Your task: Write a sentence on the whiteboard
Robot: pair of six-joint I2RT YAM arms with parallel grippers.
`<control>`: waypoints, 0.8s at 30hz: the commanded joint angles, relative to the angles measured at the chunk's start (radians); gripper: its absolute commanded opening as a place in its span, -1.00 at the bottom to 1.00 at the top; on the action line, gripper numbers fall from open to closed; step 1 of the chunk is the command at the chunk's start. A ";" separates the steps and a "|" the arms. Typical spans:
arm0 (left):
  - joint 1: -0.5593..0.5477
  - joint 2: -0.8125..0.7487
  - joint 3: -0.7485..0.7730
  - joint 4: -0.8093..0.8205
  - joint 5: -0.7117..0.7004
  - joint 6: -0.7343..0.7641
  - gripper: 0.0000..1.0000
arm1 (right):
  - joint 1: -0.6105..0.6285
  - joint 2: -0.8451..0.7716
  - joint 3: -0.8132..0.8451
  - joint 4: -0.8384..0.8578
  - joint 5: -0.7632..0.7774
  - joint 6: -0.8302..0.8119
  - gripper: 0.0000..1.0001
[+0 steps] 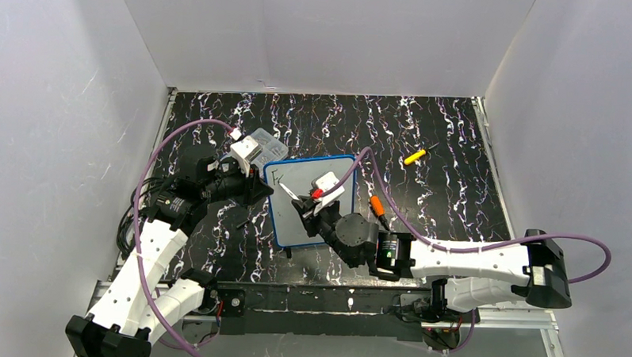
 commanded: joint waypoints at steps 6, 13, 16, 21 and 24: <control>-0.011 -0.001 -0.020 -0.046 -0.006 0.027 -1.00 | -0.003 -0.030 -0.007 -0.030 0.052 0.024 -0.97; -0.012 -0.003 -0.020 -0.047 -0.008 0.026 -1.00 | -0.003 -0.051 -0.002 -0.017 0.077 -0.005 -0.97; -0.013 -0.003 -0.020 -0.047 -0.008 0.027 -1.00 | -0.003 -0.056 -0.001 0.005 0.078 -0.020 -0.97; -0.014 0.000 -0.020 -0.047 -0.007 0.028 -1.00 | -0.003 -0.052 0.008 0.050 0.075 -0.052 -0.97; -0.013 0.000 -0.020 -0.047 -0.007 0.028 -1.00 | -0.003 -0.047 0.014 0.069 0.078 -0.068 -0.97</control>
